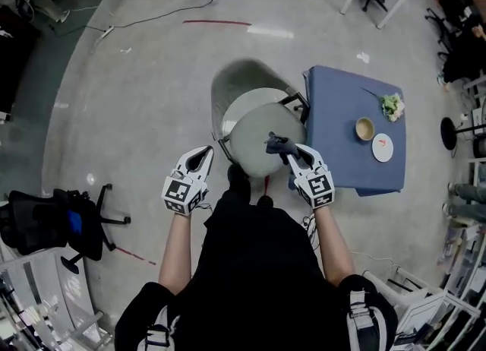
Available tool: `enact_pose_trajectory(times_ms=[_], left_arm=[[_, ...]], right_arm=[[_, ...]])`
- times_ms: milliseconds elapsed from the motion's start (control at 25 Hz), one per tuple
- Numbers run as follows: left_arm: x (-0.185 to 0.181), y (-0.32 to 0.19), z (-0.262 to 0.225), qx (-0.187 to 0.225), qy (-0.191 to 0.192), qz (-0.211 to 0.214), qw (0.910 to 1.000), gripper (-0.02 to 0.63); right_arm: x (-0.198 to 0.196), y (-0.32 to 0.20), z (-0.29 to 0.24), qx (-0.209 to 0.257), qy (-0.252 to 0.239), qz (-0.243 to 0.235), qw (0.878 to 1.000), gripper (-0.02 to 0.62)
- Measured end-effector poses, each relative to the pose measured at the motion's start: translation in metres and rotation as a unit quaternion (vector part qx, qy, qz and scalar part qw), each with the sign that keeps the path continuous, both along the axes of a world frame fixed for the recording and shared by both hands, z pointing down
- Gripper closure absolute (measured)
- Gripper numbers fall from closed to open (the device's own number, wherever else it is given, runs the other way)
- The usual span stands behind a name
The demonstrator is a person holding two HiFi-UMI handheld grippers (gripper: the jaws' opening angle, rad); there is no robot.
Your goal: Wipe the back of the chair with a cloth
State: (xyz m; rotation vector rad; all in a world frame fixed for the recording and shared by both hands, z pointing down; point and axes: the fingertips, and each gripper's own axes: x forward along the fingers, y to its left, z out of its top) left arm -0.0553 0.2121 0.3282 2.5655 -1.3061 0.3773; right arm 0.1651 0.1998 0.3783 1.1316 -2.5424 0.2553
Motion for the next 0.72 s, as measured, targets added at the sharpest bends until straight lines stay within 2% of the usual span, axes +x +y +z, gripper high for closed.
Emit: enact_pose_trajectory(times_ms=[240, 520, 720], left_arm=[[-0.016, -0.072, -0.005, 0.015, 0.016, 0.037, 0.9991, 0.583], [-0.048, -0.135, 0.019, -0.006, 0.011, 0.08, 0.9967, 0.583], [-0.053, -0.162, 0.029, -0.015, 0.011, 0.09, 0.9958, 0.583]], right_arm=[[-0.038, -0.056, -0.005, 0.003, 0.022, -0.003, 1.0, 0.503], [-0.095, -0.119, 0.005, 0.005, 0.012, 0.012, 1.0, 0.503], [-0.134, -0.151, 0.021, -0.001, 0.018, -0.028, 0.999, 0.503]])
